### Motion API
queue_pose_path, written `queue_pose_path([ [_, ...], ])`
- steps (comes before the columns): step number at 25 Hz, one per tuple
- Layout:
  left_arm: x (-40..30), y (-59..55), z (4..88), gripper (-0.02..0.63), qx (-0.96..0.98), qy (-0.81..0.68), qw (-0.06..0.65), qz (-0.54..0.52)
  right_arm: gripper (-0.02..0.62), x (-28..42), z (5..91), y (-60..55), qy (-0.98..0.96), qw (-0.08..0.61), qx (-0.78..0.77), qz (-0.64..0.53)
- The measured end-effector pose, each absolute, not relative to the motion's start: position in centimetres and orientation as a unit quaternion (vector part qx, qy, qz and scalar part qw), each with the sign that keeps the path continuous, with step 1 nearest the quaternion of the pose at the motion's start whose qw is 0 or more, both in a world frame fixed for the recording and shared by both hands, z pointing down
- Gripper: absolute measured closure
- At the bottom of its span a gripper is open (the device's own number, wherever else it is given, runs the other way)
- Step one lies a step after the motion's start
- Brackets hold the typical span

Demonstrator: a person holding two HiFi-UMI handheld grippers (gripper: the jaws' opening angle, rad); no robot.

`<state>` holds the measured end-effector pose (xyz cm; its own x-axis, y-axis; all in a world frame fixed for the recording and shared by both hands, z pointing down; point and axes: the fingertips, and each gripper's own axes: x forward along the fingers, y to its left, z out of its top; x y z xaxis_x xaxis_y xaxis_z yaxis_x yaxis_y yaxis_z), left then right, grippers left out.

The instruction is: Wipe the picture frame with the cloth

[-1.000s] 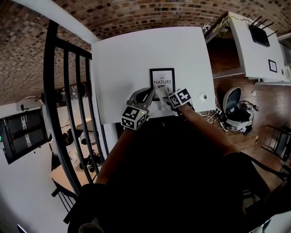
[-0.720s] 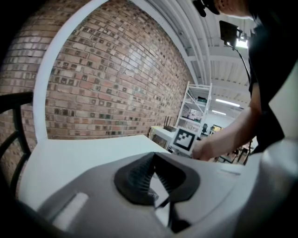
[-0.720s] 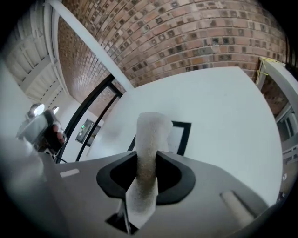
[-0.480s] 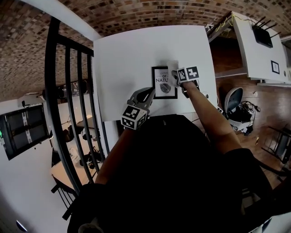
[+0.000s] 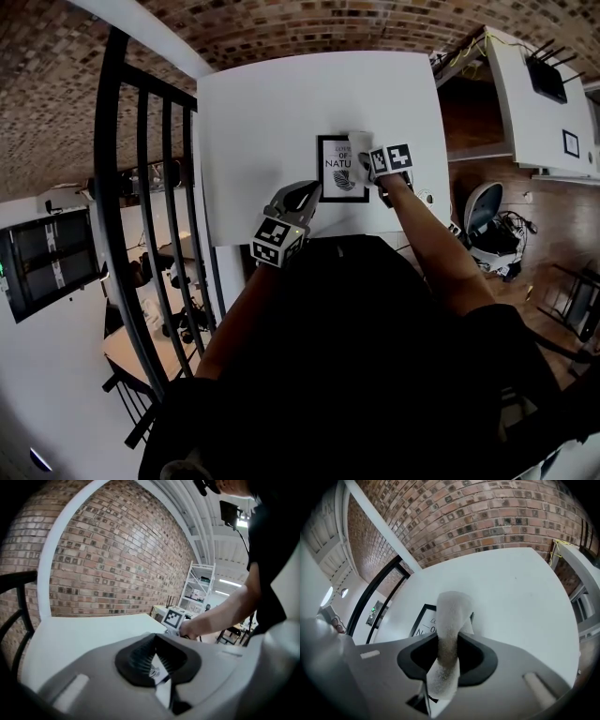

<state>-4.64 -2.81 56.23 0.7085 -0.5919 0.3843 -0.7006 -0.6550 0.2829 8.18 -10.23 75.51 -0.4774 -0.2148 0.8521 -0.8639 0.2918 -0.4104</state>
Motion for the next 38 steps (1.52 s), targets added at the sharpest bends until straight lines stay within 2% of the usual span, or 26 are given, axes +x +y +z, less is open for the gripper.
queue_pose_path([
  [13,-2.4,-2.5,55.8,0.607,0.907,-0.33,0.223,0.135,0.492,7.0,74.6,-2.0,-0.74,0.331,0.326,0.485],
  [25,-1.7,-1.9,56.1,0.606,0.907,-0.328,0.222,0.14,0.492,5.8,74.8,5.4,-0.751,0.343,0.268,0.496],
  [31,-2.2,-2.4,55.5,0.606,0.907,-0.336,0.217,0.136,0.492,5.2,69.5,0.5,-0.793,0.25,0.296,0.47],
  [35,-2.4,-3.6,53.8,0.607,0.909,-0.343,0.203,0.122,0.492,5.0,62.2,-5.0,-0.849,0.197,0.324,0.369],
  [38,-2.3,-4.9,51.4,0.607,0.914,-0.348,0.184,0.105,0.492,4.2,54.8,-7.7,-0.901,0.124,0.321,0.263],
])
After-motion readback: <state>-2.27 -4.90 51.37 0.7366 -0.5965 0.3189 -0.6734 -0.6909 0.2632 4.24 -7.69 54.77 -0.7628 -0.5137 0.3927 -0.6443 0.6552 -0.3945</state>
